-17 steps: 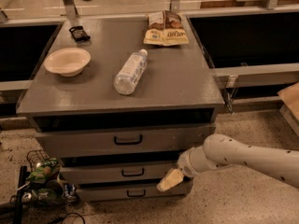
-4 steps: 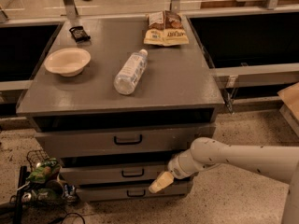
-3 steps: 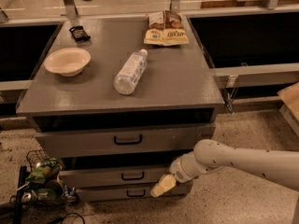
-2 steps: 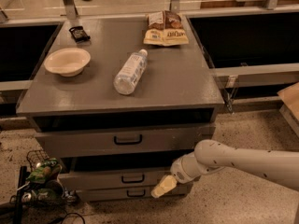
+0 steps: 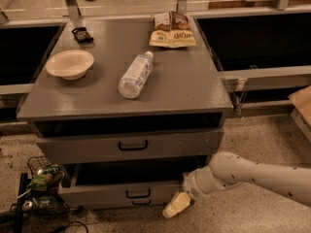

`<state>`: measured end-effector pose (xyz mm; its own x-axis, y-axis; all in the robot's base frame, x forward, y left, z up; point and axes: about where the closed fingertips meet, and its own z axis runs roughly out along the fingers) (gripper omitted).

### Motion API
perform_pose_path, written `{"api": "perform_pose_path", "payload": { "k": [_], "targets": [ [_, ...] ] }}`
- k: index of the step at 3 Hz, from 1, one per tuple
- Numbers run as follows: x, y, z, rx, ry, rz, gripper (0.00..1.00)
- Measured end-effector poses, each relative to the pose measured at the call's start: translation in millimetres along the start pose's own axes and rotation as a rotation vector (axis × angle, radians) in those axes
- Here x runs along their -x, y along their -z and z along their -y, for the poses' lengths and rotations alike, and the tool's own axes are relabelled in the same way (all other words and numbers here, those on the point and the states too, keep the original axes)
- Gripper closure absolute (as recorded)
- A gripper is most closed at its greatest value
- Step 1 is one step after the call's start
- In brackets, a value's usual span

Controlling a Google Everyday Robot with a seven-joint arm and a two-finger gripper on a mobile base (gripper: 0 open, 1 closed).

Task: Open middle drawer

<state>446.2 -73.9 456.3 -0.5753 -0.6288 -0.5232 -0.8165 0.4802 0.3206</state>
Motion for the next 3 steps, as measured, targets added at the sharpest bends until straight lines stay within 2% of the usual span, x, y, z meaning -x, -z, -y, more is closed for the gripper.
{"api": "perform_pose_path", "payload": {
  "k": [1,2,3],
  "targets": [
    [-41.5,29.8,-42.3,0.047,0.035,-0.014,0.0],
    [-41.0,29.4,-42.1,0.047,0.034,-0.012,0.0],
    [-26.0,39.2,-38.6,-0.015,0.054,0.033,0.0]
  ]
}}
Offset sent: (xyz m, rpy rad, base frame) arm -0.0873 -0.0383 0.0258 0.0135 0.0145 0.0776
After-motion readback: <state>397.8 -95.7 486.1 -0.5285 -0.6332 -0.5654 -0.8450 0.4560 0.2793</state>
